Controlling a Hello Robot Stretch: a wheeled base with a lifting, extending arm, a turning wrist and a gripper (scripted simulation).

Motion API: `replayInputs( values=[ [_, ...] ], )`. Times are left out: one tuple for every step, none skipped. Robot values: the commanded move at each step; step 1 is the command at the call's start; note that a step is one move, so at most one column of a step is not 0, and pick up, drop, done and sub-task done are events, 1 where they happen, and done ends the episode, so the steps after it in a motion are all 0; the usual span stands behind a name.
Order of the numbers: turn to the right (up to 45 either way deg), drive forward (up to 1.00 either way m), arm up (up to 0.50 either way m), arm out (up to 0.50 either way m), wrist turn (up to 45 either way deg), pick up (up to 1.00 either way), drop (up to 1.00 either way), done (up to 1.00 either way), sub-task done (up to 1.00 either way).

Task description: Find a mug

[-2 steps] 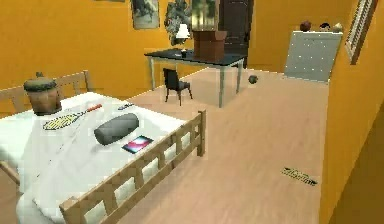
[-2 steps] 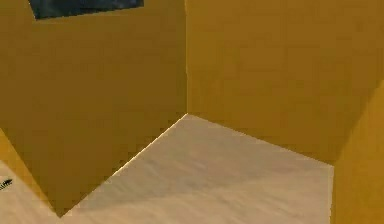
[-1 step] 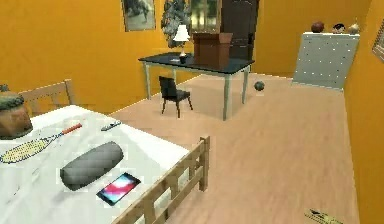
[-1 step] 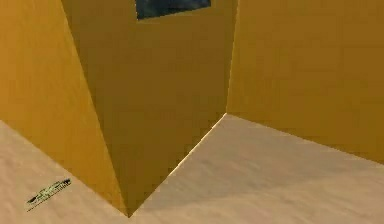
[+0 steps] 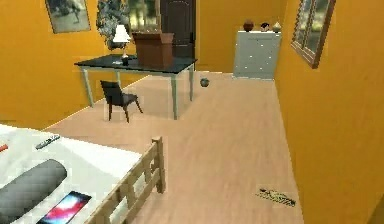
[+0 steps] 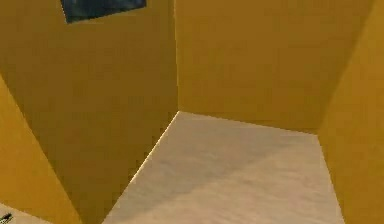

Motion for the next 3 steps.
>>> replayInputs(
  values=[
    [0.0, 1.00, 0.00, 0.00, 0.0, 0.00, 0.00, 0.00, 0.00],
    [0.0, 0.45, 0.00, 0.00, 0.0, 0.00, 0.00, 0.00, 0.00],
    [-27.0, 0.00, 0.00, 0.00, 0.0, 0.00, 0.00, 0.00, 0.00]
  ],
)
